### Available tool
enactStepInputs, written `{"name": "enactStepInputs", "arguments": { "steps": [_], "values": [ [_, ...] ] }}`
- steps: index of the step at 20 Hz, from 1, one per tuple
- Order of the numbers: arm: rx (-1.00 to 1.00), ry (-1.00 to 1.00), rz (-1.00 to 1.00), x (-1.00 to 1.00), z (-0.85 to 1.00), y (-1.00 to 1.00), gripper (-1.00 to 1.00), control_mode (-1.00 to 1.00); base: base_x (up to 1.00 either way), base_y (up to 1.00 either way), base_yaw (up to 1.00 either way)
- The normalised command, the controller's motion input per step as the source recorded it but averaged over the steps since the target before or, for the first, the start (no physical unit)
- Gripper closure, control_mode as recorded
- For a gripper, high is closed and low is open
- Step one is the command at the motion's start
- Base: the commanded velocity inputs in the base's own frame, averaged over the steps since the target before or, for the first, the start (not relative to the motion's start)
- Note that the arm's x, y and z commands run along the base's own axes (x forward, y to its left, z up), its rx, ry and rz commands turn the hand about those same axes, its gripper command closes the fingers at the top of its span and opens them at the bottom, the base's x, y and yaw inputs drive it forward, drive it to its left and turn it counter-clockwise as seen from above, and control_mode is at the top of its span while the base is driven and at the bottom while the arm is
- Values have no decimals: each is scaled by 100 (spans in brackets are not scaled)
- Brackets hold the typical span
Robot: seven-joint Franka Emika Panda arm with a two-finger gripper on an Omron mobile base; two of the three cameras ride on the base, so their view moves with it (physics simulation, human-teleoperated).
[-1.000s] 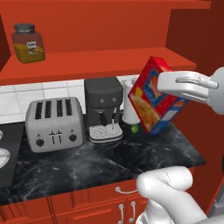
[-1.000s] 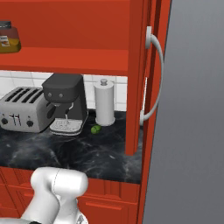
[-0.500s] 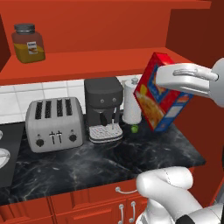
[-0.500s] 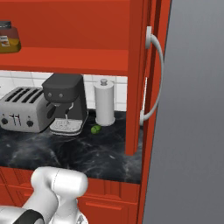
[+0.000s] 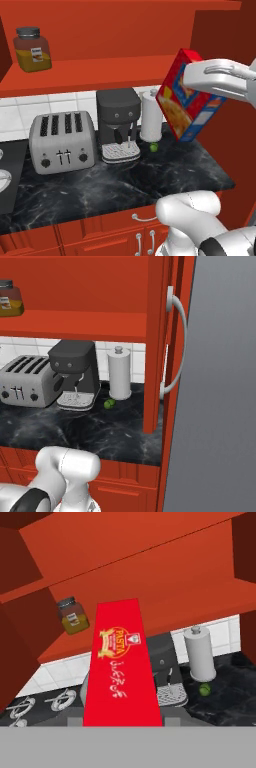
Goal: Pick the honey bottle and boxed food from the counter and place them in the cabinets closest to them.
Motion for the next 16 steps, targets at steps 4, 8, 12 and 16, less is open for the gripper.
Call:
{"name": "enactStepInputs", "arguments": {
  "steps": [4, 8, 12, 16],
  "values": [
    [-1, -3, 0, 16, 5, 0, 100, -100, 0, 0, 0],
    [-2, 0, 0, 24, 0, 0, 100, -100, 0, 0, 0],
    [-4, 0, 0, 21, -6, 0, 100, -100, 0, 0, 0],
    [-2, 0, 0, 31, 0, 0, 100, -100, 0, 0, 0]
  ]
}}
